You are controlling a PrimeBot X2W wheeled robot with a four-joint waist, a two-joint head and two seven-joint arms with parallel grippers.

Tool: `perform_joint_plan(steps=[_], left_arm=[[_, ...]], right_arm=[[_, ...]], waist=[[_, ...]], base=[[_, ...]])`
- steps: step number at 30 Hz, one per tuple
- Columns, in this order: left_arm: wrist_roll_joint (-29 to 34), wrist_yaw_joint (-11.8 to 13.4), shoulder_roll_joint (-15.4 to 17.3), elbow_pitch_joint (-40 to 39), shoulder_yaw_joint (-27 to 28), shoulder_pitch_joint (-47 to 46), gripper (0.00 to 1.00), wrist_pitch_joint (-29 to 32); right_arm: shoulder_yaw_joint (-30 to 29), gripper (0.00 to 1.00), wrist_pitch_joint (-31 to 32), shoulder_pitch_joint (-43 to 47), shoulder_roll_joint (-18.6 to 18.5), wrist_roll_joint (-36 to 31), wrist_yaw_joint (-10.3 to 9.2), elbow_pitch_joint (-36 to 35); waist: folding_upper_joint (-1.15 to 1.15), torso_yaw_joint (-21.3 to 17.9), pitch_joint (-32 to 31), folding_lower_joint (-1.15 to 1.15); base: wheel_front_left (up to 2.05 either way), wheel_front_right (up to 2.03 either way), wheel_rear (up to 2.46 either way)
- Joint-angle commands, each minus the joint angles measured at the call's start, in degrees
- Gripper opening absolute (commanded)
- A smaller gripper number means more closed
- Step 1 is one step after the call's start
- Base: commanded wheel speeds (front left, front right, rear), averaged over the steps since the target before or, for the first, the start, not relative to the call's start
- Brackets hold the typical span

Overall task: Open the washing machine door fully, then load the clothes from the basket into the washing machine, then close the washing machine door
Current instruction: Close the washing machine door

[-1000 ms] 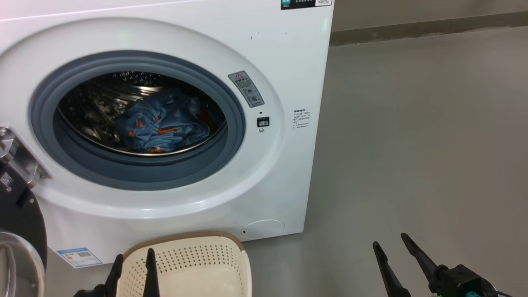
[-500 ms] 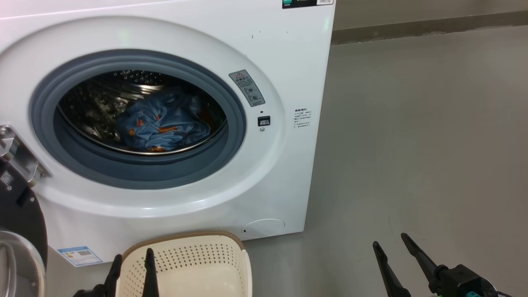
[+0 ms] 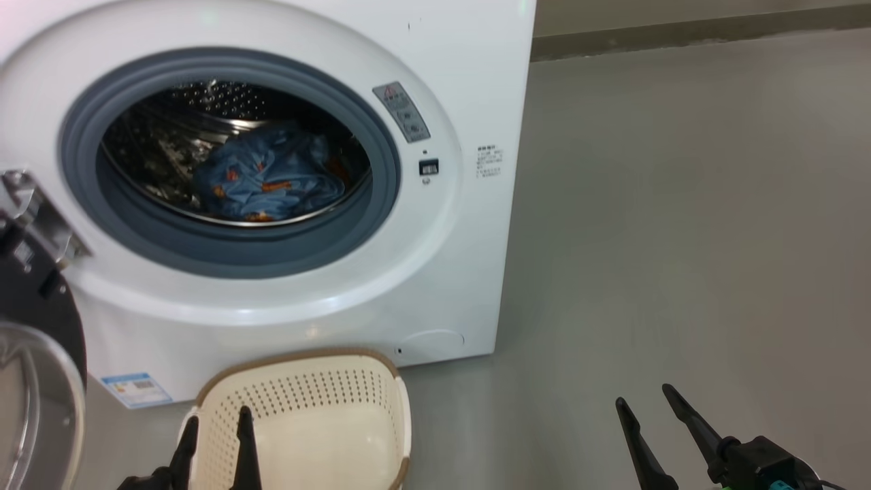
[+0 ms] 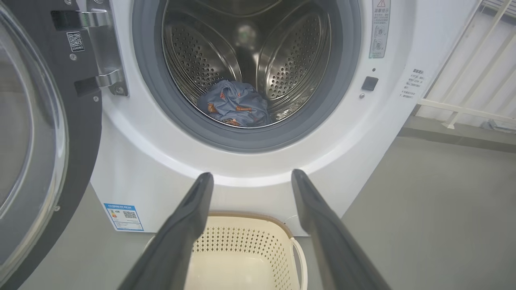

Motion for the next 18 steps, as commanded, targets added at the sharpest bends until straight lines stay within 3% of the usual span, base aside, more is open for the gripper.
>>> perform_joint_plan(steps=[1,18], left_arm=[[0.65,0.27,0.64,-1.77,1.86,-1.12,1.00,-0.37],[0.68,0.28,0.64,-2.08,2.16,-0.91,1.00,-0.37]], right_arm=[[0.99,1.00,-0.27,-0.76,-0.37,-0.34,0.09,-1.45],[0.83,1.00,-0.27,-0.88,-0.26,-0.33,0.09,-1.52]], waist=[[-0.01,-0.01,0.03,0.00],[-0.01,0.07,0.48,0.00]], base=[[-1.67,1.67,0.00],[-1.12,1.12,0.00]])
